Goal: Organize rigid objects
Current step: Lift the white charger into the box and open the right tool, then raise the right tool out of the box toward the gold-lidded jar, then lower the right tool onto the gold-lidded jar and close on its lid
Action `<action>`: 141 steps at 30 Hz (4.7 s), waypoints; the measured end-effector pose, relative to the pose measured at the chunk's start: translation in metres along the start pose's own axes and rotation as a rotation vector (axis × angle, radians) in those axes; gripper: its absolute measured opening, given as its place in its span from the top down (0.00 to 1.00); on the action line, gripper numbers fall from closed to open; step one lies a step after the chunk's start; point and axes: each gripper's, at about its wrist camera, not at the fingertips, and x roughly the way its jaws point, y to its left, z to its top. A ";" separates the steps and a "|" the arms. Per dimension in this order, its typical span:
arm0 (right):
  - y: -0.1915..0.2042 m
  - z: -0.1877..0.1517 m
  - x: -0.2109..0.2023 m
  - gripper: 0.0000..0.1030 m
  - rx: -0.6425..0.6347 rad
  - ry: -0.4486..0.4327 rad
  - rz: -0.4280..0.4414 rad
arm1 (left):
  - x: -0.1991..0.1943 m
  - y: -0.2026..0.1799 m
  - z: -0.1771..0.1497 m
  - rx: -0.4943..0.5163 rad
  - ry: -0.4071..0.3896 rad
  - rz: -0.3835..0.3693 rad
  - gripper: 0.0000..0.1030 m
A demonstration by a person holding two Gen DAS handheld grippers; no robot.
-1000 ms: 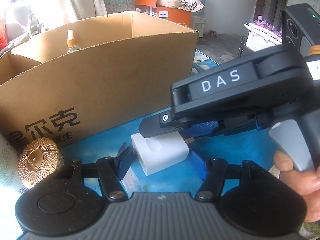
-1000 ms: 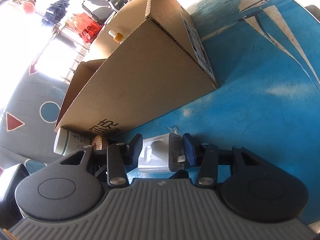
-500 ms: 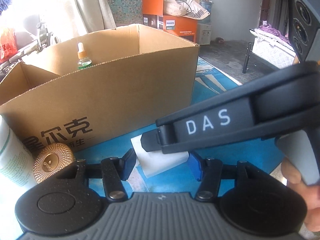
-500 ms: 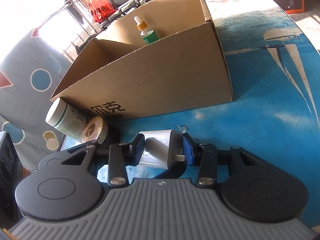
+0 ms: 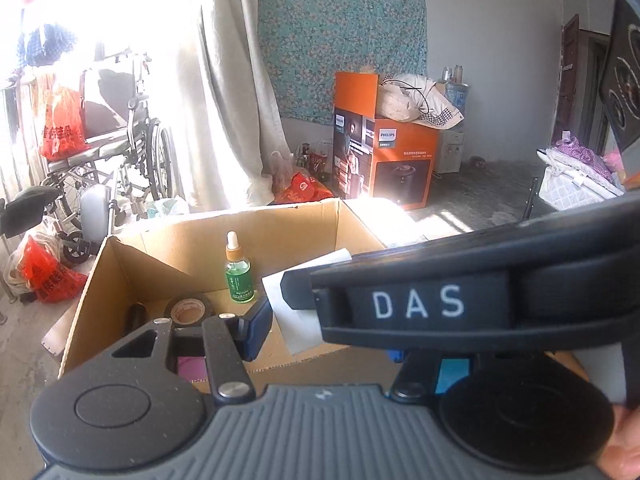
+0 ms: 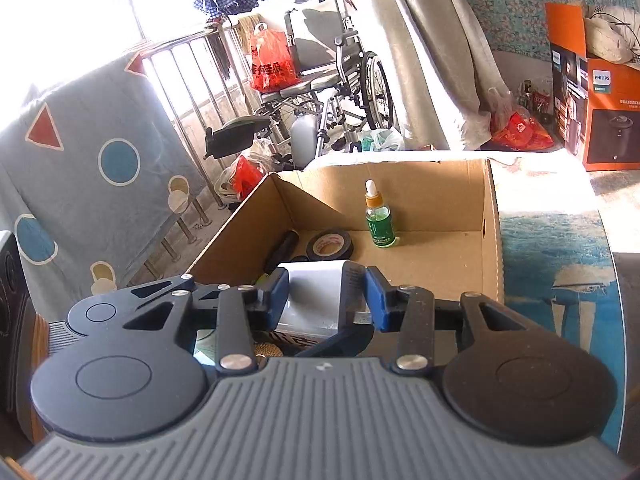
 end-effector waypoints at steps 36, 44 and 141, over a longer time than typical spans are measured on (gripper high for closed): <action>-0.089 0.137 0.211 0.60 -0.220 0.453 -0.025 | 0.197 0.101 0.031 -0.673 0.410 -0.114 0.39; -0.084 0.147 0.140 0.59 -0.118 0.279 0.040 | 0.142 0.094 0.039 -0.580 0.328 -0.094 0.32; -0.031 -0.107 0.052 0.64 0.320 0.203 0.065 | 0.000 0.014 -0.130 0.180 0.184 -0.202 0.22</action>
